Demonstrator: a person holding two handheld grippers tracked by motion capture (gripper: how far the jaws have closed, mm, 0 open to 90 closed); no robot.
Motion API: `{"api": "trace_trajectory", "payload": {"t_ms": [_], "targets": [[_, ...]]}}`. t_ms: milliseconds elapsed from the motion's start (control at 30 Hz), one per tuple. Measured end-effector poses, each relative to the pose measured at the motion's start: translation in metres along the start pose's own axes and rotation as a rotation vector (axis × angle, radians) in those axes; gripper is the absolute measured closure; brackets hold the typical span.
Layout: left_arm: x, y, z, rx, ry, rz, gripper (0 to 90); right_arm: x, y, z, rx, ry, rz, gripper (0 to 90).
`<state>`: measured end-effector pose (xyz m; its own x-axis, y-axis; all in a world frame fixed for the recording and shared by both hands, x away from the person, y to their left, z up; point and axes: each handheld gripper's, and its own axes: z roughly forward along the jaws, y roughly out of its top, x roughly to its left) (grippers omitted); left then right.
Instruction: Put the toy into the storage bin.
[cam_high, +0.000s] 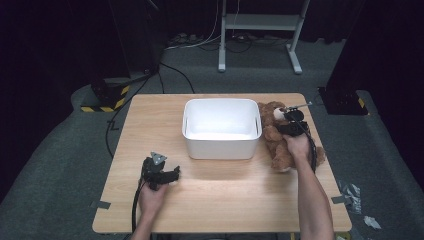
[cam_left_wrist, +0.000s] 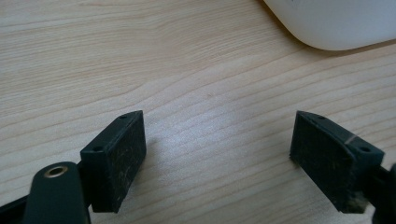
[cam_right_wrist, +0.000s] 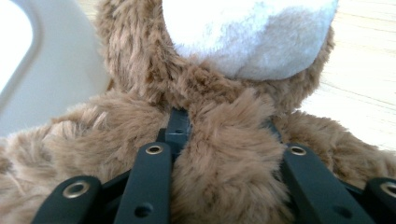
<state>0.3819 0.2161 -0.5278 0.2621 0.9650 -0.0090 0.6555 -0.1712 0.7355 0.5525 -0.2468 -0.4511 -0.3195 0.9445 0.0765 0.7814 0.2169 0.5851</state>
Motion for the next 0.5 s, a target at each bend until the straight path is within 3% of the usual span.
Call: {"api": "trace_trajectory", "payload": {"t_ms": [400, 500], "targets": [[0.000, 0.000, 0.000, 0.000, 0.000, 0.000, 18.3, -0.008, -0.008, -0.020, -0.073, 0.079, 0.045, 74.8], [0.000, 0.000, 0.000, 0.000, 0.000, 0.000, 18.3, -0.011, -0.014, -0.026, -0.126, 0.084, 0.038, 75.6]]}}
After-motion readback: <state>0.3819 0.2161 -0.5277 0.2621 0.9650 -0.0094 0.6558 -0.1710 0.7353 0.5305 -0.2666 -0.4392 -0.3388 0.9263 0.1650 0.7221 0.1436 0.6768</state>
